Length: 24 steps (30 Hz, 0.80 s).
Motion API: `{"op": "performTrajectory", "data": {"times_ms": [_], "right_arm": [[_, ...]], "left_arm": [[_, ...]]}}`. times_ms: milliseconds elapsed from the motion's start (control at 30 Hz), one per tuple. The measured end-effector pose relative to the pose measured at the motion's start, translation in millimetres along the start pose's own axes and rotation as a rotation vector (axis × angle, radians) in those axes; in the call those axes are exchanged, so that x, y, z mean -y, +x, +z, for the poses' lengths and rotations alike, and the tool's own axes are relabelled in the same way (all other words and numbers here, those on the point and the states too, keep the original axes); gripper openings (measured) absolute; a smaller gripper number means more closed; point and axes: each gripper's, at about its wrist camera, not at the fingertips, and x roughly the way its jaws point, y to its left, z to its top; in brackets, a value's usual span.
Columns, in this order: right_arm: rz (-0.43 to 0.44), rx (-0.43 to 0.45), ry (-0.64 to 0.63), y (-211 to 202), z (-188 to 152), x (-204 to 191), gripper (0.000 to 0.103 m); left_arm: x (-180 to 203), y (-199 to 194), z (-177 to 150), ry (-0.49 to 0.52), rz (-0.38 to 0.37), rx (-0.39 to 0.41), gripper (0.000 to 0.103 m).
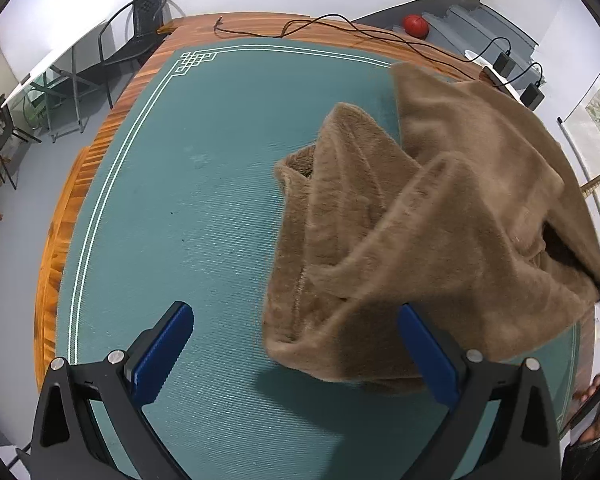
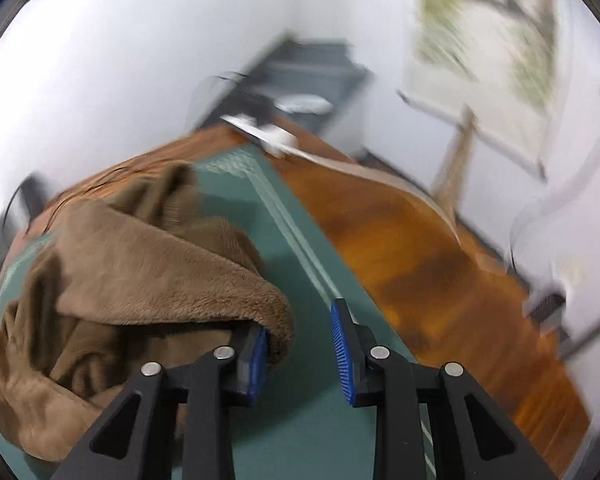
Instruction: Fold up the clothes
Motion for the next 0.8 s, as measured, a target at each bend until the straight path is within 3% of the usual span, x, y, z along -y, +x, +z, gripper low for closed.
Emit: {"op": "performTrajectory", "data": {"times_ms": [167, 300, 367, 467, 633, 700, 800], "right_arm": [[0.001, -0.112, 0.072, 9, -35, 23, 0.030], [0.042, -0.068, -0.081, -8, -40, -8, 0.033], [0.112, -0.030, -0.133, -21, -37, -27, 0.035], [0.268, -0.013, -0.206, -39, -34, -66, 0.083], [0.595, -0.069, -0.398, -49, -36, -151, 0.084], [0.688, -0.104, -0.502, -47, -42, -187, 0.084], [0.741, -0.155, -0.674, -39, -56, -233, 0.084]], "left_arm": [[-5, 3, 1, -0.008, 0.005, 0.000, 0.102], [-5, 5, 4, -0.008, -0.008, 0.001, 0.102], [-5, 6, 5, -0.012, -0.016, 0.001, 0.102], [-4, 2, 3, -0.011, -0.026, 0.004, 0.102], [-13, -2, 0, -0.020, -0.040, 0.006, 0.102], [-21, -3, -1, -0.039, -0.049, 0.000, 0.102], [-35, -3, -3, -0.080, -0.082, -0.019, 0.102]]}}
